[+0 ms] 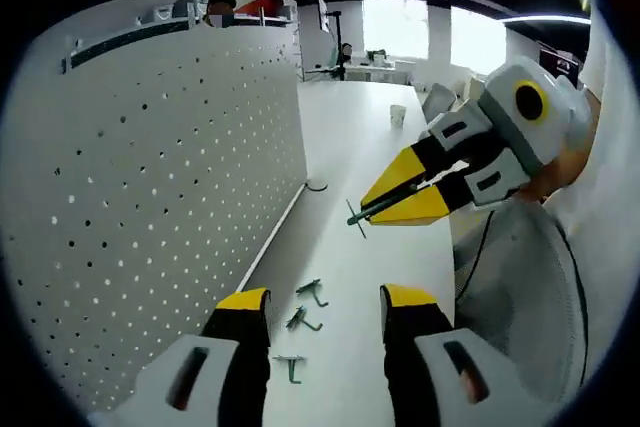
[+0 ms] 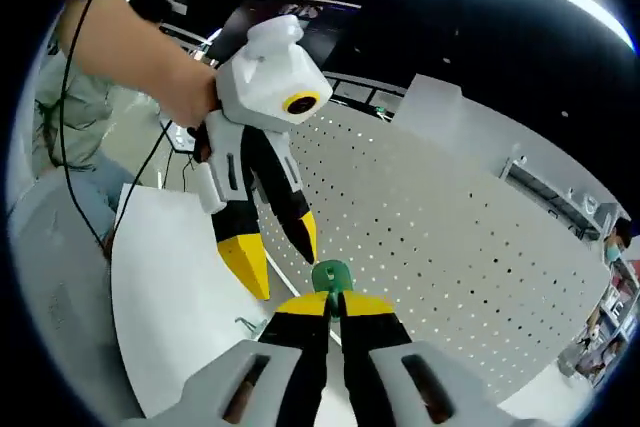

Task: Insert the hook assembly into the mounting plate slot until the hook locks in place.

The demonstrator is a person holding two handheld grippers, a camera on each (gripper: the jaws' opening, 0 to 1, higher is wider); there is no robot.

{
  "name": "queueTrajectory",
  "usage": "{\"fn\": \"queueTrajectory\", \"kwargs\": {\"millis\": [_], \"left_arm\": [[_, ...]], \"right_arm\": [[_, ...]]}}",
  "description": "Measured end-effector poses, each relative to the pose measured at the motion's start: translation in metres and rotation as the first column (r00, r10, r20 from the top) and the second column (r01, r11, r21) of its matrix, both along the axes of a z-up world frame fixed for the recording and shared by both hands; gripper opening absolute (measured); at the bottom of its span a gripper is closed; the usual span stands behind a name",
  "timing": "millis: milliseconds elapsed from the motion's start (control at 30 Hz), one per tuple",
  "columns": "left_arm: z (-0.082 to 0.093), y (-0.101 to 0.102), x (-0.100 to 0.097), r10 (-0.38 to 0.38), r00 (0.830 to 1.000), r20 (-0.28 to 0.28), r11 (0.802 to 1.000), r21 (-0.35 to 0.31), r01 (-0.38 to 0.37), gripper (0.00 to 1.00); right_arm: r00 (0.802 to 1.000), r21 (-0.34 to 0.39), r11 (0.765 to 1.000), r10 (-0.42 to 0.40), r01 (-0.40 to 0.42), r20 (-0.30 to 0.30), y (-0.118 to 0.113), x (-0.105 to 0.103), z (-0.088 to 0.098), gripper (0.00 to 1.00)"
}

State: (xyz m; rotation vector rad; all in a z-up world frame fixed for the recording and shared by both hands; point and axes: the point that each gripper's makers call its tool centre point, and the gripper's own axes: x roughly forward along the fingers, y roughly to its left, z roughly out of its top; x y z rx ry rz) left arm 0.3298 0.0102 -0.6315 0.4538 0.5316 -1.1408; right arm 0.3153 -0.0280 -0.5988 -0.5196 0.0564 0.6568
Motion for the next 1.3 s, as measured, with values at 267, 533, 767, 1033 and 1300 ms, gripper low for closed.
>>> {"fn": "queueTrajectory", "kwargs": {"millis": [267, 533, 767, 1033, 1300], "left_arm": [[0.013, 0.004, 0.009, 0.070, 0.994, 0.082, 0.995, -0.080, -0.063, 0.44], [0.018, 0.011, 0.013, 0.120, 0.977, 0.177, 0.988, -0.116, -0.100, 0.45], [0.018, 0.014, 0.012, 0.159, 0.968, 0.195, 0.980, -0.154, -0.130, 0.48], [0.019, 0.018, 0.012, 0.199, 0.957, 0.211, 0.969, -0.185, -0.161, 0.54], [0.021, 0.025, 0.011, 0.236, 0.948, 0.215, 0.958, -0.216, -0.190, 0.53]], "right_arm": [[0.993, 0.169, 0.982, -0.068, 0.084, -0.100, -0.009, 0.003, 0.002, 0.01], [0.982, 0.295, 0.945, -0.098, 0.143, -0.161, -0.021, 0.008, 0.008, 0.01], [0.959, 0.450, 0.863, -0.122, 0.230, -0.256, -0.037, 0.015, 0.014, 0.01], [0.949, 0.496, 0.826, -0.137, 0.268, -0.285, -0.045, 0.017, 0.015, 0.01], [0.958, 0.482, 0.838, -0.153, 0.255, -0.241, -0.045, 0.022, 0.026, 0.01]]}}
